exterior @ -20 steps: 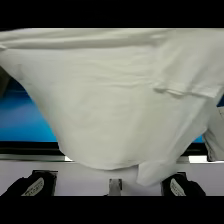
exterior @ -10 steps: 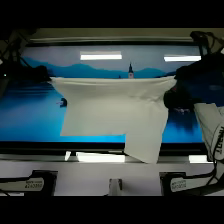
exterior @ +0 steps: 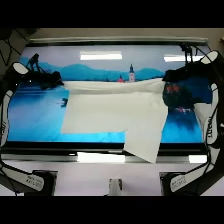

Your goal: Fold the shirts.

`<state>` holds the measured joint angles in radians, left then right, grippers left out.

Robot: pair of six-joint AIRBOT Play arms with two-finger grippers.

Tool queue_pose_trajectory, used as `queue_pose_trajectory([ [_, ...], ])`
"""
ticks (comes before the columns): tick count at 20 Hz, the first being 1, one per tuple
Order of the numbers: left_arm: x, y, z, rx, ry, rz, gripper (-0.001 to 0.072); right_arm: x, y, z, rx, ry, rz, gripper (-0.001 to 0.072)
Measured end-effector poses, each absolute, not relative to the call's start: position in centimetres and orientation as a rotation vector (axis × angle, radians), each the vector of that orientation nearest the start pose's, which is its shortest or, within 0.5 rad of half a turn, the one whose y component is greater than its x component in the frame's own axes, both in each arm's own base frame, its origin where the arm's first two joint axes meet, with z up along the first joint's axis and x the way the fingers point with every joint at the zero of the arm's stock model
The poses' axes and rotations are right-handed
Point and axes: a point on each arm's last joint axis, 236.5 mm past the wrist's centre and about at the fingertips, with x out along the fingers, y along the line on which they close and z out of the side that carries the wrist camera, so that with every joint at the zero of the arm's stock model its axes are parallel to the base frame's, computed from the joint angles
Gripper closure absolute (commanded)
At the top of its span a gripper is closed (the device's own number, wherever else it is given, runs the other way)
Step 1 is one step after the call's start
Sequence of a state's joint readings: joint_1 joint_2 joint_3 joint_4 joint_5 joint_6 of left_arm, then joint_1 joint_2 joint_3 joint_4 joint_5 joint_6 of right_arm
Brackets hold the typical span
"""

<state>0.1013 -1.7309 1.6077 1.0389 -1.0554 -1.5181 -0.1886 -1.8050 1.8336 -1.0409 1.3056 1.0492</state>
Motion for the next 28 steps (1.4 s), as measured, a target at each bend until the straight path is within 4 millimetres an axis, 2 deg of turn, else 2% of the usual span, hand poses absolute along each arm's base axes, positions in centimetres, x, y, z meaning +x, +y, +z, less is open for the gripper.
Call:
queue_pose_trajectory([
  [4, 50.1, -4.9, -1.3, -0.454, 1.249, -0.245, 0.0676, 47.9, 0.7, 0.9, 0.013, 1.293, 0.539, 0.0684],
  [7, 47.9, -5.3, -3.3, -0.443, 1.365, -0.271, 0.0673, 45.0, 0.6, -1.8, 0.037, 1.433, 0.526, 0.0683],
  [8, 47.4, -5.6, -3.8, -0.443, 1.394, -0.277, 0.0589, 44.2, 0.9, -2.7, 0.045, 1.47, 0.522, 0.0625],
  [9, 47.0, -5.8, -4.2, -0.449, 1.415, -0.277, 0.0345, 43.6, 1.4, -3.5, 0.049, 1.5, 0.526, 0.0443],
  [10, 46.7, -5.9, -4.5, -0.46, 1.435, -0.272, 0.0054, 43.1, 1.8, -4.0, 0.041, 1.521, 0.529, 0.0219],
  [11, 46.3, -5.9, -4.7, -0.469, 1.46, -0.265, 0.0033, 42.9, 2.0, -4.3, 0.037, 1.527, 0.528, 0.0122],
  [14, 45.1, -4.2, -4.2, -0.485, 1.517, -0.231, 0.0036, 42.2, 1.1, -3.7, -0.02, 1.529, 0.514, 0.0141],
  [15, 44.5, -3.2, -3.9, -0.482, 1.541, -0.216, 0.004, 41.6, 0.3, -3.1, -0.046, 1.537, 0.508, 0.0141],
  [17, 42.5, -1.2, -3.3, -0.476, 1.599, -0.189, 0.0102, 40.5, -2.2, -1.9, -0.07, 1.554, 0.472, 0.0152],
  [19, 39.8, 0.1, -3.5, -0.479, 1.664, -0.167, 0.0101, 38.7, -4.5, -0.7, -0.053, 1.572, 0.43, 0.0171],
  [21, 36.6, 0.0, -4.5, -0.484, 1.733, -0.173, 0.01, 36.7, -5.4, -0.1, -0.039, 1.585, 0.408, 0.0186],
  [24, 32.1, -1.2, -6.7, -0.517, 1.806, -0.213, 0.01, 33.9, -5.4, -0.3, -0.03, 1.581, 0.4, 0.0186],
  [26, 30.5, -2.5, -7.8, -0.558, 1.817, -0.247, 0.01, 32.6, -5.2, -0.8, -0.028, 1.575, 0.398, 0.0187],
  [28, 29.8, -3.5, -8.8, -0.594, 1.806, -0.26, 0.01, 31.8, -4.9, -1.2, -0.024, 1.573, 0.402, 0.0187],
])
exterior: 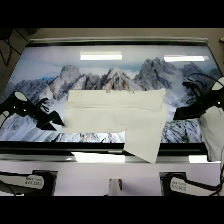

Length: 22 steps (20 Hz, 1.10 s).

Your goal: Fold the shirts.

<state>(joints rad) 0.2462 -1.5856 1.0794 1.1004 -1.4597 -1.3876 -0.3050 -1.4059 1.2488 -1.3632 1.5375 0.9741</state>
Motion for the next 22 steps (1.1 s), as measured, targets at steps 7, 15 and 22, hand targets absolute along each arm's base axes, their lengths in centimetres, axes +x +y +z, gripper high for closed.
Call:
queue_pose_trajectory([
  [7, 30.8, -7.2, -10.2, -0.597, 1.734, -0.294, 0.0534, 30.9, -4.6, -1.5, -0.021, 1.572, 0.405, 0.0187],
  [15, 31.7, -7.8, -10.3, -0.563, 1.684, -0.291, 0.0677, 24.1, -0.1, -5.4, 0.109, 1.645, 0.518, 0.0182],
  [22, 31.7, -8.0, -9.1, -0.548, 1.663, -0.314, 0.0677, 22.0, 3.8, -10.1, 0.292, 1.59, 0.52, 0.0197],
])
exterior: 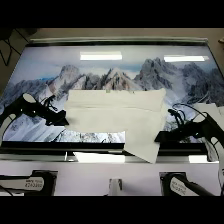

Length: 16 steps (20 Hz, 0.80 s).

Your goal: Fold the shirts.

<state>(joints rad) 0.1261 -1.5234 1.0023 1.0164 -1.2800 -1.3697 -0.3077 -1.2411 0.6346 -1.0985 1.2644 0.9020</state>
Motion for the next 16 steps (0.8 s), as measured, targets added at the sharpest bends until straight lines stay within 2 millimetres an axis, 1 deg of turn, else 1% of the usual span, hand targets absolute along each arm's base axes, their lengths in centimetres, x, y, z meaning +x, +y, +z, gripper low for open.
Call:
queue_pose_trajectory([
  [2, 31.7, -8.0, -8.8, -0.545, 1.658, -0.317, 0.0677, 22.2, 4.0, -10.6, 0.307, 1.571, 0.507, 0.0315],
  [3, 31.7, -8.0, -8.7, -0.545, 1.658, -0.318, 0.0677, 22.3, 4.0, -10.8, 0.31, 1.565, 0.499, 0.0421],
  [4, 31.7, -8.0, -8.7, -0.544, 1.657, -0.319, 0.0676, 22.6, 4.0, -11.1, 0.317, 1.557, 0.49, 0.0598],
  [5, 31.7, -8.0, -8.6, -0.544, 1.655, -0.319, 0.0677, 22.8, 4.1, -11.4, 0.329, 1.548, 0.483, 0.0684],
  [7, 31.7, -8.0, -8.5, -0.539, 1.651, -0.323, 0.0677, 23.1, 4.5, -11.4, 0.339, 1.533, 0.496, 0.0685],
  [8, 31.9, -8.0, -8.3, -0.527, 1.639, -0.334, 0.0678, 23.6, 4.7, -11.0, 0.34, 1.514, 0.513, 0.0685],
  [9, 32.1, -8.0, -7.8, -0.508, 1.618, -0.347, 0.0678, 24.3, 5.0, -10.1, 0.347, 1.491, 0.541, 0.0685],
  [10, 32.7, -7.8, -7.2, -0.488, 1.584, -0.358, 0.0679, 25.1, 5.1, -9.2, 0.334, 1.469, 0.564, 0.0685],
  [11, 33.6, -7.7, -6.3, -0.469, 1.538, -0.366, 0.0681, 26.3, 5.0, -8.0, 0.32, 1.437, 0.577, 0.0685],
  [13, 35.7, -7.1, -4.1, -0.437, 1.448, -0.367, 0.0682, 29.8, 4.2, -5.1, 0.281, 1.344, 0.567, 0.0686],
  [15, 38.1, -6.6, -2.2, -0.431, 1.372, -0.347, 0.0681, 34.2, 2.9, -2.0, 0.251, 1.229, 0.514, 0.0686],
  [16, 39.6, -6.3, -1.5, -0.438, 1.337, -0.33, 0.0681, 36.1, 2.2, -0.9, 0.241, 1.186, 0.487, 0.0686],
])
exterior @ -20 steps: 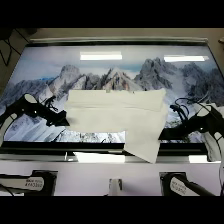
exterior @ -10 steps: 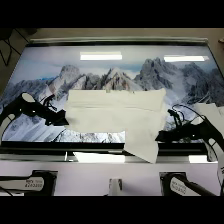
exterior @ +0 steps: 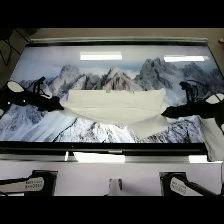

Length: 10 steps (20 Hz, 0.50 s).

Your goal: Fold the shirts.

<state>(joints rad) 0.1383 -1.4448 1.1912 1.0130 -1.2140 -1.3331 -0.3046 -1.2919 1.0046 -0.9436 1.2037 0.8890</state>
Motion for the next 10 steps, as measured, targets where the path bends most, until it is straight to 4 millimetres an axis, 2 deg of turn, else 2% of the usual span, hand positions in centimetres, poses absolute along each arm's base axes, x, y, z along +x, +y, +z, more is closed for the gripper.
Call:
queue_pose_trajectory([
  [2, 42.6, -6.2, -0.5, -0.473, 1.289, -0.308, 0.0681, 40.0, 1.5, 0.4, 0.225, 1.123, 0.453, 0.0685],
  [4, 45.7, -6.4, -0.1, -0.521, 1.258, -0.3, 0.068, 43.4, 1.9, 0.6, 0.206, 1.094, 0.459, 0.0685],
  [7, 49.7, -6.4, -0.2, -0.603, 1.232, -0.274, 0.068, 48.3, 2.8, -0.5, 0.201, 1.066, 0.448, 0.0685],
  [10, 52.0, -6.0, -1.8, -0.68, 1.249, -0.236, 0.0676, 51.1, 2.6, -2.3, 0.222, 1.067, 0.408, 0.0684],
])
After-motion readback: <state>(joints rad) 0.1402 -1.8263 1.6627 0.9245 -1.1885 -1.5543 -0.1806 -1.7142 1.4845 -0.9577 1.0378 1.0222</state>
